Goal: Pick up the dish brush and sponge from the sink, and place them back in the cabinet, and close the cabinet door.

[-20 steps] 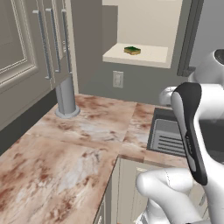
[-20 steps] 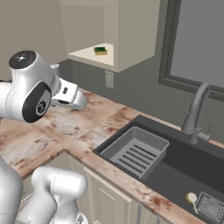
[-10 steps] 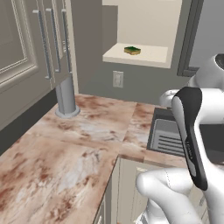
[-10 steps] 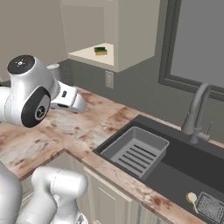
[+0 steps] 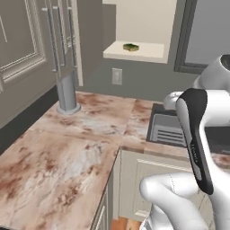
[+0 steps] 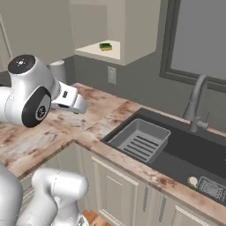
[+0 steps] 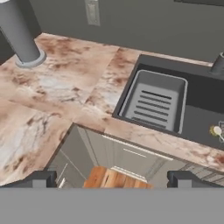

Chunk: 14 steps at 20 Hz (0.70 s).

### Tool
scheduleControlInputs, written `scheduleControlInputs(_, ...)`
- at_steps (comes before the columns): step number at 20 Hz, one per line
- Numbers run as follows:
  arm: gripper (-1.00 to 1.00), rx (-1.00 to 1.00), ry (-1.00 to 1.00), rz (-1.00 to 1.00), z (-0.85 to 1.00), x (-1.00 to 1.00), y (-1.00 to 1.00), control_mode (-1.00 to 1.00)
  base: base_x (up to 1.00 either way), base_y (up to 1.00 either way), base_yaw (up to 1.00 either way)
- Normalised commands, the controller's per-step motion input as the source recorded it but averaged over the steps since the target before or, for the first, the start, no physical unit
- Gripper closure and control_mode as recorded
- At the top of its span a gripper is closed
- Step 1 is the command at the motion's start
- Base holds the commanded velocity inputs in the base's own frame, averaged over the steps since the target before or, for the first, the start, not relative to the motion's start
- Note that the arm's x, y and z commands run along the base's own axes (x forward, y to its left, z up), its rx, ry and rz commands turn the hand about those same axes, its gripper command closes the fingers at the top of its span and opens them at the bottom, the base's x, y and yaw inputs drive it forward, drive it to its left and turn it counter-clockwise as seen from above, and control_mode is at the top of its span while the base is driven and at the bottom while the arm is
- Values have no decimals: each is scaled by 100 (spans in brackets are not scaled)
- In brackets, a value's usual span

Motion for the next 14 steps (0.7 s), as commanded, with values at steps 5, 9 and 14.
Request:
scheduleControlInputs(5, -100, 0, 0, 0, 0, 0, 0, 100, -59, 0, -23)
scheduleControlInputs(9, -100, 0, 0, 0, 0, 0, 0, 100, -33, -9, -28)
scheduleControlInputs(14, -100, 0, 0, 0, 0, 0, 0, 100, -17, -38, -19)
